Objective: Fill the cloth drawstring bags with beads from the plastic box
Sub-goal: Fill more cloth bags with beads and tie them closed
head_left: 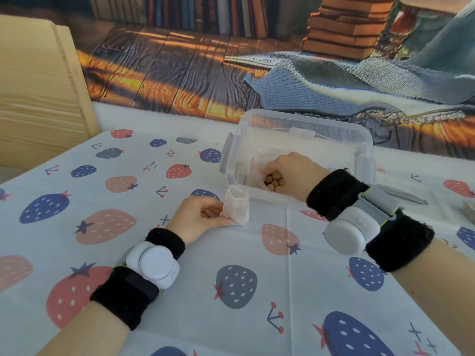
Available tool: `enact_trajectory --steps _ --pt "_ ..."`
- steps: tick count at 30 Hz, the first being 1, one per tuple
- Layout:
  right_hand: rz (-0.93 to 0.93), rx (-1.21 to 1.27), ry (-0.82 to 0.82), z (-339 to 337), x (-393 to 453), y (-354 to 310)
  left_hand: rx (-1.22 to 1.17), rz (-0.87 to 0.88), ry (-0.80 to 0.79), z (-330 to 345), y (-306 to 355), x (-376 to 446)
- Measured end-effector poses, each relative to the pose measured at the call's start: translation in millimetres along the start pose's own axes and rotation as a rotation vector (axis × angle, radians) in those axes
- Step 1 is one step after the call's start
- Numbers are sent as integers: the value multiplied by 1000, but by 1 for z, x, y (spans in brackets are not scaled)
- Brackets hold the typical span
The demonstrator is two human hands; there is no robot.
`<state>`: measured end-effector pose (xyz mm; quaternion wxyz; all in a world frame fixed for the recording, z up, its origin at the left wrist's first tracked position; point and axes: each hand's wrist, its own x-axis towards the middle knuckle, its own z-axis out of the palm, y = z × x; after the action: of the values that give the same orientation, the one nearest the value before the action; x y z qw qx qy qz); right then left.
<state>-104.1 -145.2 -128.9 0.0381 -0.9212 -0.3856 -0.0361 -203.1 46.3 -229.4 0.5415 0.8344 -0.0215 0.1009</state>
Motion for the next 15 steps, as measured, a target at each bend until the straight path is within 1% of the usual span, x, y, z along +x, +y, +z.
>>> enact_trajectory --steps 4,6,9,12,15 --pt "-81 126 -97 0 -4 -1 -3 -6 8 0 -1 0" --pt "-93 168 -129 1 -6 -1 -2 -7 7 0 -2 1" --pt "-101 180 -100 5 -4 2 5 -8 3 0 -3 1" --pt "-101 121 -45 7 -1 5 16 -7 6 0 -4 1" --pt "-96 99 -71 6 -2 4 4 -5 9 0 -4 1"
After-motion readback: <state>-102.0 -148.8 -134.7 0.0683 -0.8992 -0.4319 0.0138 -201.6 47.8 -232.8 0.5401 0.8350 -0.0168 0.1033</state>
